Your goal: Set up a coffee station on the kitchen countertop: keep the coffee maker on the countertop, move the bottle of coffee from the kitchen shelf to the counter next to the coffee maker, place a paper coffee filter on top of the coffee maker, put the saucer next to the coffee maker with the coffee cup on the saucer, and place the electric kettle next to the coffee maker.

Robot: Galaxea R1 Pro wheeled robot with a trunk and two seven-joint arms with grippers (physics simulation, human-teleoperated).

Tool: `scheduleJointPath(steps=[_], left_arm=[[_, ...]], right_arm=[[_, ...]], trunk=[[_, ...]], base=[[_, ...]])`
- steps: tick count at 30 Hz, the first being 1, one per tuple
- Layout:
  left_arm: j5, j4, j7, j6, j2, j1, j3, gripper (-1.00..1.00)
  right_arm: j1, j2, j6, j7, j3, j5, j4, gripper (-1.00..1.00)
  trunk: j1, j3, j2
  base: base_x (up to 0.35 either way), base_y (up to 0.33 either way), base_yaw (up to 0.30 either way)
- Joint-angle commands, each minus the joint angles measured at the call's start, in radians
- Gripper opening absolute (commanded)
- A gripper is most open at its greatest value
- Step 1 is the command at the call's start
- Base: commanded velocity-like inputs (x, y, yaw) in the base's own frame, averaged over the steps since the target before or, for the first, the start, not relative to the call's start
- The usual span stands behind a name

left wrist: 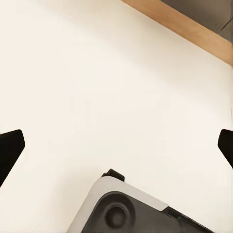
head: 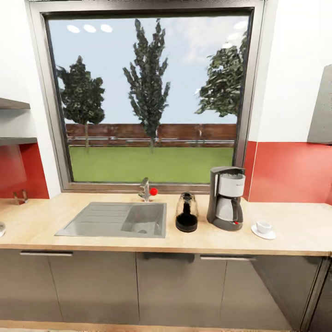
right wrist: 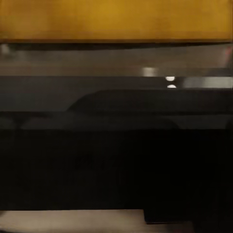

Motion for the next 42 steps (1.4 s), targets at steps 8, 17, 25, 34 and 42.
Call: scheduleJointPath(steps=[8,17,25,34,42], left_arm=[[0.011,0.000,-0.004,-0.002,0.001,0.001,-0.007,1.00],[0.010,0.000,-0.004,-0.002,0.001,0.001,-0.006,1.00],[0.008,-0.001,-0.004,-0.002,0.001,0.001,-0.006,1.00],[0.008,-0.001,-0.005,-0.004,-0.026,0.001,-0.005,1.00],[0.007,0.000,-0.005,-0.003,-0.030,0.001,-0.006,1.00]], right_arm=[[0.001,0.000,-0.002,0.002,0.008,-0.013,0.003,-1.00],[0.002,0.001,-0.003,0.003,0.008,-0.010,0.003,-1.00],[0.002,0.006,-0.011,0.002,0.008,-0.011,0.003,-1.00],[0.002,0.069,-0.005,-0.008,0.014,0.000,-0.003,-1.00],[0.002,0.097,0.001,-0.023,0.014,-0.001,-0.137,-1.00]], trunk=[[0.000,0.000,-0.001],[0.000,0.000,-0.001],[0.000,0.000,-0.001],[0.000,0.000,-0.001],[0.000,0.000,-0.001]], base=[[-0.198,-0.282,0.000],[-0.172,-0.190,0.000],[-0.007,-0.007,0.000],[0.000,0.000,0.000],[0.000,0.000,0.000]])
